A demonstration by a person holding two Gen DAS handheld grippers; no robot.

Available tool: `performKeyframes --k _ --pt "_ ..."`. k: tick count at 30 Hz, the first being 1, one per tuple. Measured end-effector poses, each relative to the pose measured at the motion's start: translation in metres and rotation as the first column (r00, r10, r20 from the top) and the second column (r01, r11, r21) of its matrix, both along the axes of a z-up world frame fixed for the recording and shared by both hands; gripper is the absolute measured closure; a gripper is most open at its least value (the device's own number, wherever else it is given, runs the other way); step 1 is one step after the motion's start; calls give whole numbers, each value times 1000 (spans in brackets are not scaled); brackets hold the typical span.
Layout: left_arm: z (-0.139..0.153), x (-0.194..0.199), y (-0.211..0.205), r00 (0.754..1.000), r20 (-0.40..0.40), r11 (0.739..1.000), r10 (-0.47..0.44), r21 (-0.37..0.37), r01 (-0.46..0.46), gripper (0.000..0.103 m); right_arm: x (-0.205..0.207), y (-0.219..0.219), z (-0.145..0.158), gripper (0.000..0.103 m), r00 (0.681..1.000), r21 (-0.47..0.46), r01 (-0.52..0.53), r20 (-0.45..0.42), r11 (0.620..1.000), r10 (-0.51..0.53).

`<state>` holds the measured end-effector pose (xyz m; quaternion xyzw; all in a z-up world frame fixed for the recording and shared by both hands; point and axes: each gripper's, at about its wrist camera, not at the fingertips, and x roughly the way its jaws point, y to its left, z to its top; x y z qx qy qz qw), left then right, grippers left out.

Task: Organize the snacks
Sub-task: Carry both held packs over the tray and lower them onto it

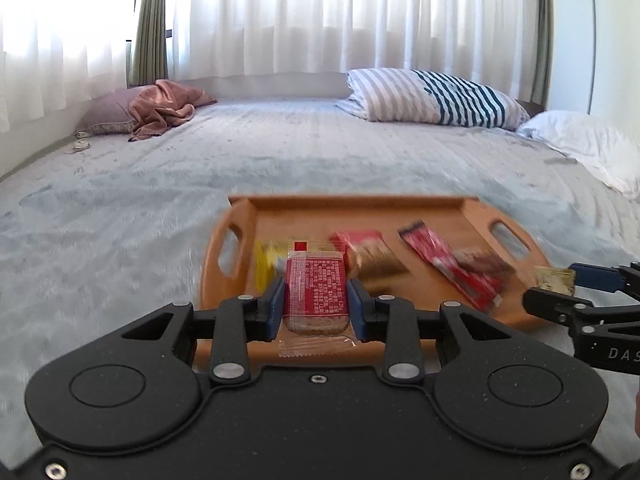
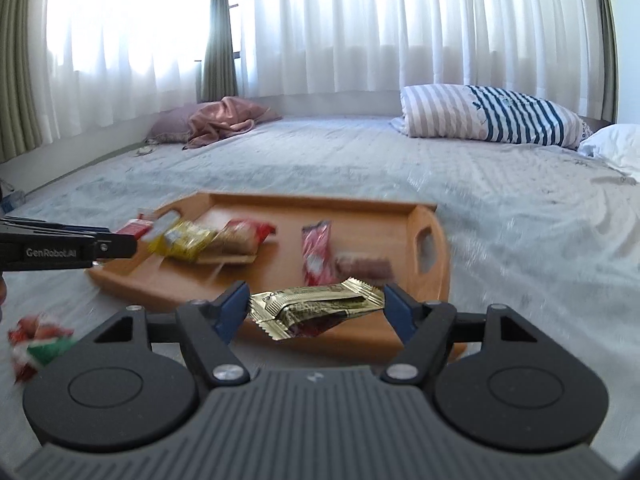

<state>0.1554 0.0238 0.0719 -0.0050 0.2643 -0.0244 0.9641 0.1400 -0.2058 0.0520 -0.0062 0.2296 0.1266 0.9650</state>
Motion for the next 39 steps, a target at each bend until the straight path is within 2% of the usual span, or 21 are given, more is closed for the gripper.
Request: performKeyframes --k 8,18,25,29,39 --pt "8 67 16 1000 -12 999 7 -33 -7 71 70 2 9 29 999 -39 32 -23 999 -33" --pt "-16 140 28 995 -81 996 62 -55 -66 71 138 5 -4 29 993 -43 93 -75 995 -96" --pt "-35 168 26 993 -96 997 66 -43 -71 71 156 7 -21 29 987 -5 112 -114 994 -112" --pt "-42 178 24 993 -100 996 69 -44 -73 71 160 9 -29 29 985 -15 116 -124 993 -117" --pt "-58 187 18 990 -117 997 75 -14 -77 71 163 9 -33 29 984 0 117 -135 993 -116"
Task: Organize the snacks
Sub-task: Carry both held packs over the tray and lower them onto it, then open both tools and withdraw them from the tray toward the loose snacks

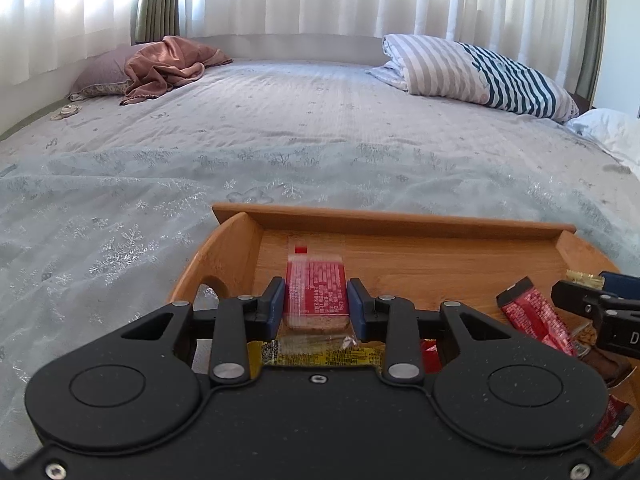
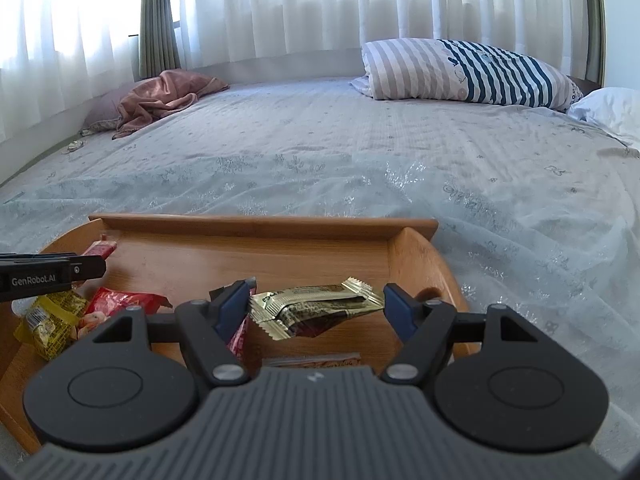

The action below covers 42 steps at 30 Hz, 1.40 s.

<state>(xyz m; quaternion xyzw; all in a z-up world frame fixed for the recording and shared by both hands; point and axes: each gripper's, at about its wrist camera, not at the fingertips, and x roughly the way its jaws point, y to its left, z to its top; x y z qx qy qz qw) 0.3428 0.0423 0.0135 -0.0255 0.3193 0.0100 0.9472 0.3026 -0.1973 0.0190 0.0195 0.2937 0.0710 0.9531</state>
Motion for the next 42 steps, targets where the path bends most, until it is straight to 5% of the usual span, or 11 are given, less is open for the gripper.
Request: performKeyframes --k 26,35,42 --pt "-8 4 -1 1000 -19 1000 -1 16 2 70 3 -4 -5 26 1000 28 6 -15 1000 -6" --pt "-4 1 -3 1000 -4 1000 3 26 -3 45 0 -7 -5 14 1000 45 15 -7 999 -15" --pt "7 -13 -10 999 28 998 -24 65 22 15 -4 -7 3 10 999 39 32 5 999 -32"
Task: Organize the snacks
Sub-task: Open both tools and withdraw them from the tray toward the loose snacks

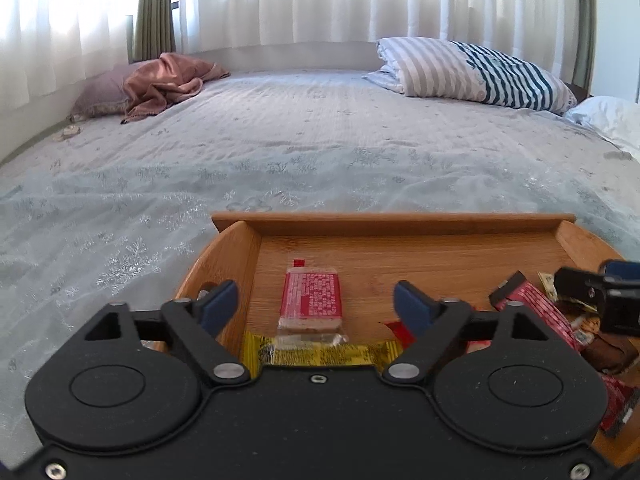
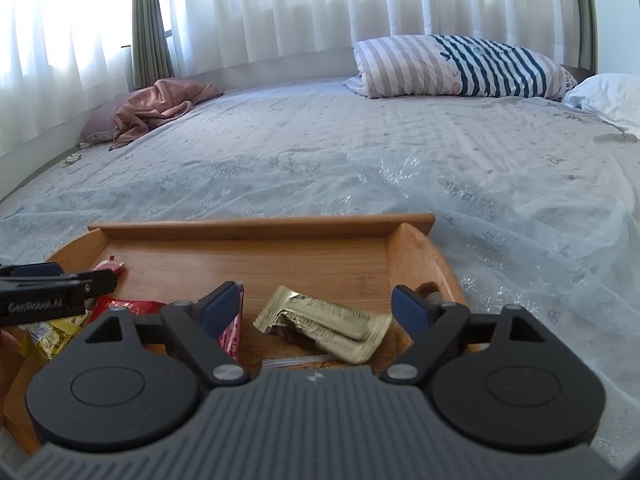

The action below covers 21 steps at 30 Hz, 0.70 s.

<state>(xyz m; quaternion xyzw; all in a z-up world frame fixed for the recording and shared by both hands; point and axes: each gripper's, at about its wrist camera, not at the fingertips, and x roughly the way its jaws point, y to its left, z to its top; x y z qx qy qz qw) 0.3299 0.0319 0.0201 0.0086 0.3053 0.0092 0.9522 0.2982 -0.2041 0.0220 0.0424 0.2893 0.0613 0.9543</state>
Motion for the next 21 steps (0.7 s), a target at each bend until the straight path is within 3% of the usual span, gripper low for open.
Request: performKeyframes --k 10,21 --pt "24 -46 -3 998 23 998 -56 1 56 3 -33 2 14 6 1000 24 -15 24 1000 14" --pt "47 -105 -3 996 60 997 -70 45 67 0 -79 17 28 4 996 -9 -65 53 998 65"
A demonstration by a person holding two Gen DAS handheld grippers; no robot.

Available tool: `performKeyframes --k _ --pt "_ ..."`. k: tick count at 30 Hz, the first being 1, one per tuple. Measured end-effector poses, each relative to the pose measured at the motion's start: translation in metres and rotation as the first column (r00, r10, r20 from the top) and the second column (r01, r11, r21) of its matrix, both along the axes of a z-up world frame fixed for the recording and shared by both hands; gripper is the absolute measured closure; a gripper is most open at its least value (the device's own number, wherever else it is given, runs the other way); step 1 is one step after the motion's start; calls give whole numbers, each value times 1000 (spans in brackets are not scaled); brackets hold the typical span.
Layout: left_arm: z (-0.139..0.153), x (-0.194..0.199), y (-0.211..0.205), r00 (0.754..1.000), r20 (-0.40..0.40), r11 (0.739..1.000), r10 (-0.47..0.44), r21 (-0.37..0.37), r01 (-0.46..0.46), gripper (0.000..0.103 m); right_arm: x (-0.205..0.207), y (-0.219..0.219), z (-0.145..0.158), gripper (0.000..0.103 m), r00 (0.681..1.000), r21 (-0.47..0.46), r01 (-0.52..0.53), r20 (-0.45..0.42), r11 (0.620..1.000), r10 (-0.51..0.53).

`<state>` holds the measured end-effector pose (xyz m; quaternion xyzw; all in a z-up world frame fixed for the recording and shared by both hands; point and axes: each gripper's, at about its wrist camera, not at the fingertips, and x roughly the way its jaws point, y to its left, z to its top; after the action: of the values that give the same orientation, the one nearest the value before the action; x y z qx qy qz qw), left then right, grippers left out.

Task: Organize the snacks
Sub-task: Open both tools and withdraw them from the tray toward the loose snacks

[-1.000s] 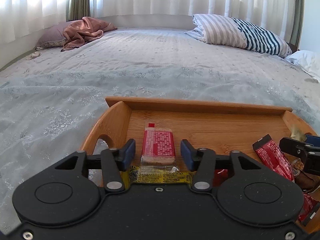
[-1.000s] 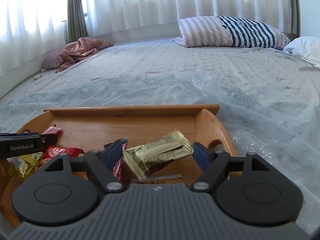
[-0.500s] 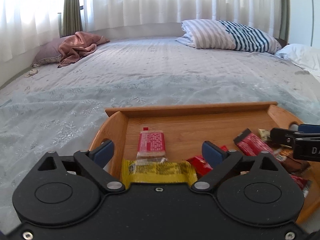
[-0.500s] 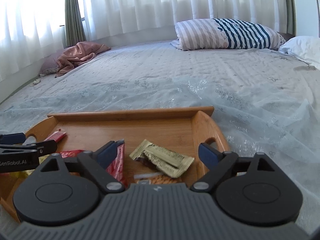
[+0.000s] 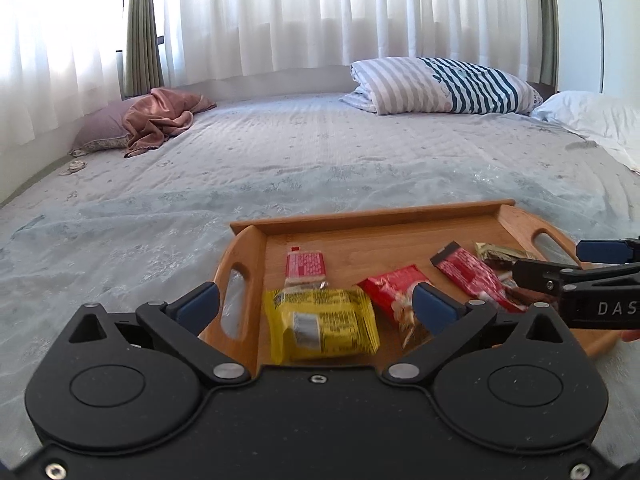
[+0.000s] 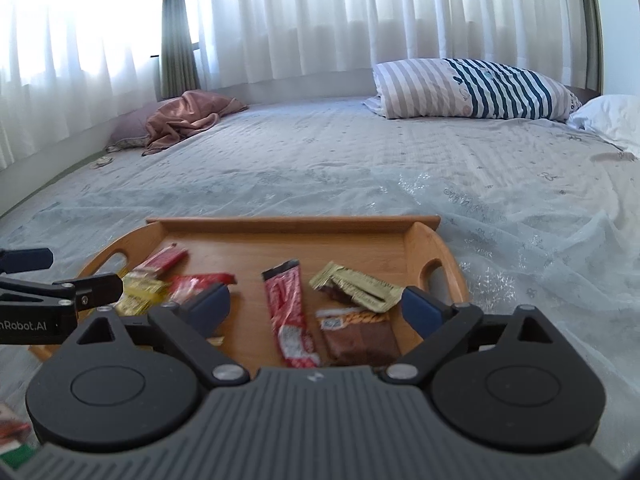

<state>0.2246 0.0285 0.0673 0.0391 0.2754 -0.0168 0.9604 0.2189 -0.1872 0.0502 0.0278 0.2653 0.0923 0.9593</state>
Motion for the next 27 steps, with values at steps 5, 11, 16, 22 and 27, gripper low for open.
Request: performKeyframes --k 5,11,16,22,27 --pt "4 -24 4 1000 0 1000 -7 0 7 0 -23 4 3 3 1000 15 -20 9 1000 20" --pt "4 -57 12 1000 11 1000 -8 -4 8 0 -53 7 1 3 999 31 -50 9 998 50" --pt "0 -87 21 1000 23 1000 5 -6 -5 0 -78 12 -7 2 997 45 -75 2 996 75" --pt "-10 -119 34 999 31 1000 17 13 -18 0 -109 20 -18 1 994 43 -106 7 993 106" --pt "-18 -143 43 999 35 1000 21 7 -21 0 -141 26 -25 1 991 44 -124 58 991 122"
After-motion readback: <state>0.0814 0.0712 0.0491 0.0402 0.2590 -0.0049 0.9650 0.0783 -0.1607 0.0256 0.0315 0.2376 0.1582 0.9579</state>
